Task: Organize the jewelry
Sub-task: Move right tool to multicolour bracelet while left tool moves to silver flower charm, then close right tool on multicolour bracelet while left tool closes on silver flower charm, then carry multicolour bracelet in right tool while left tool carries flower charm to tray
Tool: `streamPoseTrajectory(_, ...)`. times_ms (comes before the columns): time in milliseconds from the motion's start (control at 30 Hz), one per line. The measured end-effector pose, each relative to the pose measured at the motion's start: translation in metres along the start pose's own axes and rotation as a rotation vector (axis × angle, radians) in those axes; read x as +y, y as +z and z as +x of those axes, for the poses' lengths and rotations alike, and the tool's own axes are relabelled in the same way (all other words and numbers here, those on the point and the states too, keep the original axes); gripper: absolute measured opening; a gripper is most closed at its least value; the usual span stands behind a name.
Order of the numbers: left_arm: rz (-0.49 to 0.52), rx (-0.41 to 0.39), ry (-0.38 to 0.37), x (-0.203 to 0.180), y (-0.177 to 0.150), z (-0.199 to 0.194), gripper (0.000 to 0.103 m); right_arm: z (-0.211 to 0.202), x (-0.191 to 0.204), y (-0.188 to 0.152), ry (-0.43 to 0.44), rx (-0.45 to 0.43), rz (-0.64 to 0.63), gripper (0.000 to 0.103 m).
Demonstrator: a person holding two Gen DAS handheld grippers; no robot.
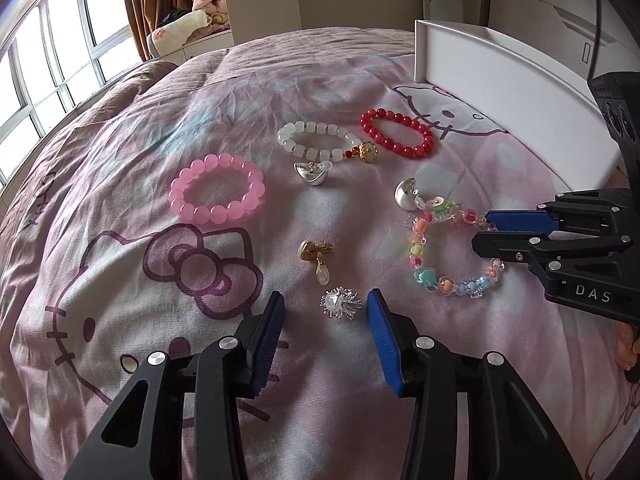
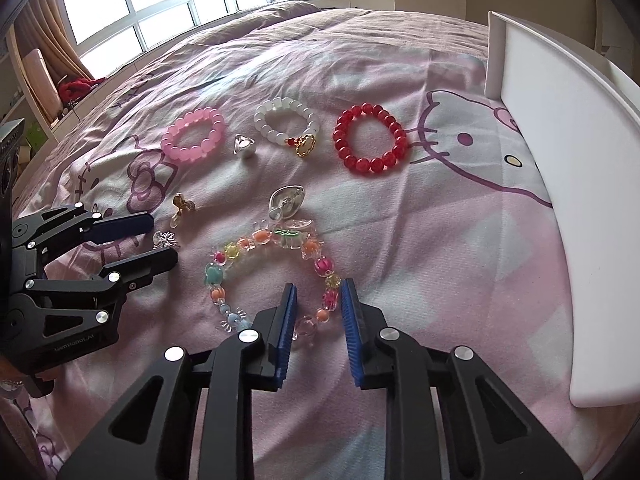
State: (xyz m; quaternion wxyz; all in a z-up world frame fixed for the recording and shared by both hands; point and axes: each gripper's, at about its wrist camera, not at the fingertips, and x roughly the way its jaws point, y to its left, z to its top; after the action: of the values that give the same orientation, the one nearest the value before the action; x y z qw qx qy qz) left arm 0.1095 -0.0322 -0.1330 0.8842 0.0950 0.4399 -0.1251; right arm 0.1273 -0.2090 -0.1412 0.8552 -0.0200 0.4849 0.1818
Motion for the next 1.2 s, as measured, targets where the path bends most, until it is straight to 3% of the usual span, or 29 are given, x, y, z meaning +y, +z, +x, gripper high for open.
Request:
streamPoseTrajectory(167, -0.014, 0.027, -0.034, -0.001, 0.001, 0.005, 0.025, 0.001, 0.000, -0.002, 0.058, 0.006, 0.021, 0.017)
streamPoseTrajectory(300, -0.061, 0.034, -0.069, 0.006, 0.001, 0.003, 0.025, -0.003, -0.004, -0.003, 0.107, 0.012, 0.072, 0.014)
streamPoseTrajectory(333, -0.073, 0.037, -0.076, 0.008, 0.000, 0.002, 0.025, -0.005, -0.004, -0.003, 0.116, 0.010, 0.081, 0.008)
streamPoseTrajectory(667, -0.141, 0.038, -0.084, 0.021, -0.006, -0.015, 0.025, -0.031, -0.002, -0.007, 0.136, -0.037, 0.107, 0.008)
streamPoseTrajectory(1200, -0.092, -0.054, -0.092, 0.003, 0.015, -0.062, 0.025, -0.111, -0.008, -0.001, 0.136, -0.209, 0.136, 0.008)
